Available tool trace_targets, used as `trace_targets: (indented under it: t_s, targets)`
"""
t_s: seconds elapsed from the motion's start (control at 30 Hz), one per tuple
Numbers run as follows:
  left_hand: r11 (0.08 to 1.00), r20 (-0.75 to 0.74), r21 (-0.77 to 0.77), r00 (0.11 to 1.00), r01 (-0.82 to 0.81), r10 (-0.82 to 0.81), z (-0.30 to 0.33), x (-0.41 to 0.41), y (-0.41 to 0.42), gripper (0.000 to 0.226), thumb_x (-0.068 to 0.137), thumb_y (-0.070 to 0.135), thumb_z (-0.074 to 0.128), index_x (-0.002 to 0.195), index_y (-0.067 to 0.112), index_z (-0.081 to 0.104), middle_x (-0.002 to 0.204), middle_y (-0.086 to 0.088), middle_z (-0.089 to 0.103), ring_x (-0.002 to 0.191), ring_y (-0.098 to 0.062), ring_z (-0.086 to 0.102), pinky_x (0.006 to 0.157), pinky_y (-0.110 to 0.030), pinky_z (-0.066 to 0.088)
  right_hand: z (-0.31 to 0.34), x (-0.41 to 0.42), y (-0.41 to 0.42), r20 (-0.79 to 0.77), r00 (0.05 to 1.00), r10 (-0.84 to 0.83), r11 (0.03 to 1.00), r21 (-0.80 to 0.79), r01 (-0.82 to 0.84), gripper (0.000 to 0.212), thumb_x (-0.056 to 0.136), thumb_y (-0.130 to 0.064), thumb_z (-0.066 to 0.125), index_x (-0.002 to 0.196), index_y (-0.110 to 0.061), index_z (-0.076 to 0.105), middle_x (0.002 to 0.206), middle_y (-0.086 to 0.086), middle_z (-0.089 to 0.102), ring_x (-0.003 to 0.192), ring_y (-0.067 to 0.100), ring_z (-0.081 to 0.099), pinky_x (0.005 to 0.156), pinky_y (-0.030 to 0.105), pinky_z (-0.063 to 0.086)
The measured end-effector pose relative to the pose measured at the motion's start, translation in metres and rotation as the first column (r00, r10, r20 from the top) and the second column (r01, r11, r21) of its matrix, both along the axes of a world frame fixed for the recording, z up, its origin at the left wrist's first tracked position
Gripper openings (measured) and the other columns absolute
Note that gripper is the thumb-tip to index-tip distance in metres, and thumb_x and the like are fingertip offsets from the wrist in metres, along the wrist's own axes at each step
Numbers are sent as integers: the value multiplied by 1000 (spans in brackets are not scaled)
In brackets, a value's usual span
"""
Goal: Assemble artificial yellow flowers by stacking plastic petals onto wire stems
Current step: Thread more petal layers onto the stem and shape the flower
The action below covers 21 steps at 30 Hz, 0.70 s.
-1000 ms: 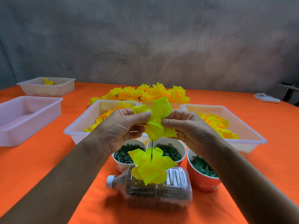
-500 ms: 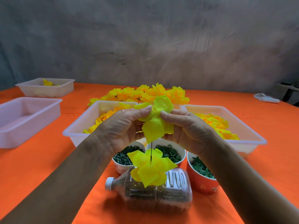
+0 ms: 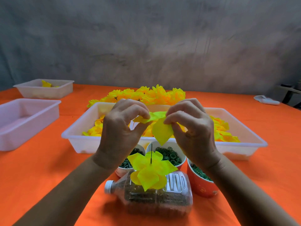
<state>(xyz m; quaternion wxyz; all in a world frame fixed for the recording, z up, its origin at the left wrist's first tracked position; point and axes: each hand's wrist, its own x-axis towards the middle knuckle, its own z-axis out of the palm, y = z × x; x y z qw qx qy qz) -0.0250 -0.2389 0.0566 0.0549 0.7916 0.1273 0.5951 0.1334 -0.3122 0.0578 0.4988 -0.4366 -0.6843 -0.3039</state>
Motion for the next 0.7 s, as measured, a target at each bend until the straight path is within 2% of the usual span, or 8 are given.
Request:
trace_targets:
  t_s: [0.13,0.3,0.4,0.47,0.57,0.63,0.7]
  targets:
    - [985,2,156,997,-76,76,-4,-1,-1,11,74,-5,74,67,-4,65,81,-13,67,77,-30,61,70,-36,48,-3,-2,-3,112,992,-64,996,71,56,24,87,-7,60,66,-3,70,80,9,67,80,29,59,63,44,45]
    - [978,-7,185,995,-100,103,-6,-2,0,12,76,-4,72,66,-5,65,81,-13,67,77,-30,60,69,-35,48,-4,-1,-3,134,988,-81,995,66,73,23,87,-7,61,66,-3,70,82,9,68,82,29,60,63,45,45]
    - [984,-25,158,996,-77,82,-5,-2,0,12,74,-2,75,67,-3,65,82,-11,68,78,-30,61,70,-36,49,-4,-1,-3,86,996,-38,999,11,37,19,85,-3,63,67,-4,69,84,6,70,85,29,60,67,46,47]
    - [998,-39,59,999,-16,18,-2,-1,-1,11,73,5,76,70,3,65,84,-7,69,82,-27,63,74,-32,49,-1,-1,-3,-19,999,42,996,-77,-44,13,76,5,68,68,-4,68,83,5,70,85,28,61,71,45,49]
    - [971,9,-222,996,91,-92,6,1,-4,18,72,14,73,73,25,59,82,4,69,82,-19,65,75,-23,48,11,0,-5,-319,930,185,937,-229,-265,22,70,9,71,75,-13,66,81,4,69,80,24,63,72,41,52]
    - [901,53,-386,980,198,-193,12,4,-4,17,71,17,74,72,26,60,76,4,69,73,-14,64,72,-26,51,21,1,-5,-451,868,208,879,-304,-368,21,72,7,72,79,-12,67,79,4,68,74,15,62,70,36,52]
    - [801,119,-503,944,325,-309,17,5,-5,17,70,16,78,72,20,62,71,2,67,68,-13,61,69,-31,51,28,3,-5,-590,773,234,787,-351,-507,15,73,5,72,87,-1,68,81,11,69,73,14,61,70,34,51]
